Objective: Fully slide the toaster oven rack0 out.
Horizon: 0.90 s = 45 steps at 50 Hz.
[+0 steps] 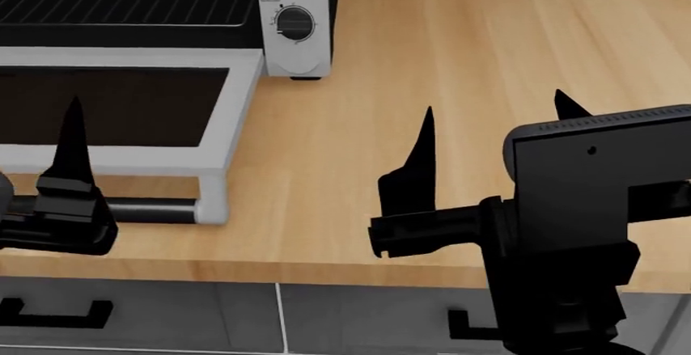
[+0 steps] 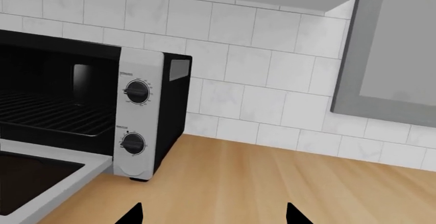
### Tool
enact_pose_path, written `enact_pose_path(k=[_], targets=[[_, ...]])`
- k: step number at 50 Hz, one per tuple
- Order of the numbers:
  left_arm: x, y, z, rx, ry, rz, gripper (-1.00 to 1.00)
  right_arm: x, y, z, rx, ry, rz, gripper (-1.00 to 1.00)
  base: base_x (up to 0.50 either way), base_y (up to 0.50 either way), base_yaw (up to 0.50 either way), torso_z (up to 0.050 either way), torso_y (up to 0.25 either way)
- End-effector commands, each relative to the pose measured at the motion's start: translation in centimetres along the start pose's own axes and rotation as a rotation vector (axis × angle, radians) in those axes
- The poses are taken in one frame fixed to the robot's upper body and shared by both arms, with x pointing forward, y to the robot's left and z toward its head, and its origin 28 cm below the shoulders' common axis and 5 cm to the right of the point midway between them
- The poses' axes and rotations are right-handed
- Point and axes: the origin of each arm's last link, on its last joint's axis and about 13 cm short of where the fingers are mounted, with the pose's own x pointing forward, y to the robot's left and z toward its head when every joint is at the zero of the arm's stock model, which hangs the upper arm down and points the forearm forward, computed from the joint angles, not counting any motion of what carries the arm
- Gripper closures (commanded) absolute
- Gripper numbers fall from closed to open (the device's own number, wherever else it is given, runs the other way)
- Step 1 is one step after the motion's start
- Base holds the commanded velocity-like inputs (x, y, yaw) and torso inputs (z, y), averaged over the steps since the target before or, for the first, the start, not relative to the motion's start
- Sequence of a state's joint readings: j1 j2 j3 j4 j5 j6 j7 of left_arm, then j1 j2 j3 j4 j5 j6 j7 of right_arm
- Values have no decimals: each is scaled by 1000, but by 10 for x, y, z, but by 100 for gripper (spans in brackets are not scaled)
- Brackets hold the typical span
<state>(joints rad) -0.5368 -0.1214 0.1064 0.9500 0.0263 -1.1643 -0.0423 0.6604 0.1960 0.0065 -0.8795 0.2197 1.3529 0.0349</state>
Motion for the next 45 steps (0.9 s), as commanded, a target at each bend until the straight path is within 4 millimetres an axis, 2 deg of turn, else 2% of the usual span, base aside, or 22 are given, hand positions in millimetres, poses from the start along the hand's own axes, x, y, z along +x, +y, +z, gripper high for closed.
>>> enact_pose_path(k=[1, 16, 22, 28, 45], targets=[[-2, 1, 1, -4, -5, -2, -100, -1, 0, 2, -2, -10, -3, -100, 500, 227, 0, 0, 0], [-2, 3, 3, -9, -12, 1, -100, -2, 0, 6, 1, -18, -2, -100, 461, 207, 0, 0, 0], [-3, 4, 4, -9, -15, 4, -100, -3, -8, 8, -9, -15, -38, -100, 307, 36, 0, 0, 3], [-3, 4, 5, -8, -16, 5, -100, -7, -23, 10, -23, -2, -104, -100, 59, 0, 0, 0, 0], [-3, 5, 4, -11, -12, 6, -100, -7, -22, 10, -34, -2, -108, -100, 0, 0, 0, 0, 0]])
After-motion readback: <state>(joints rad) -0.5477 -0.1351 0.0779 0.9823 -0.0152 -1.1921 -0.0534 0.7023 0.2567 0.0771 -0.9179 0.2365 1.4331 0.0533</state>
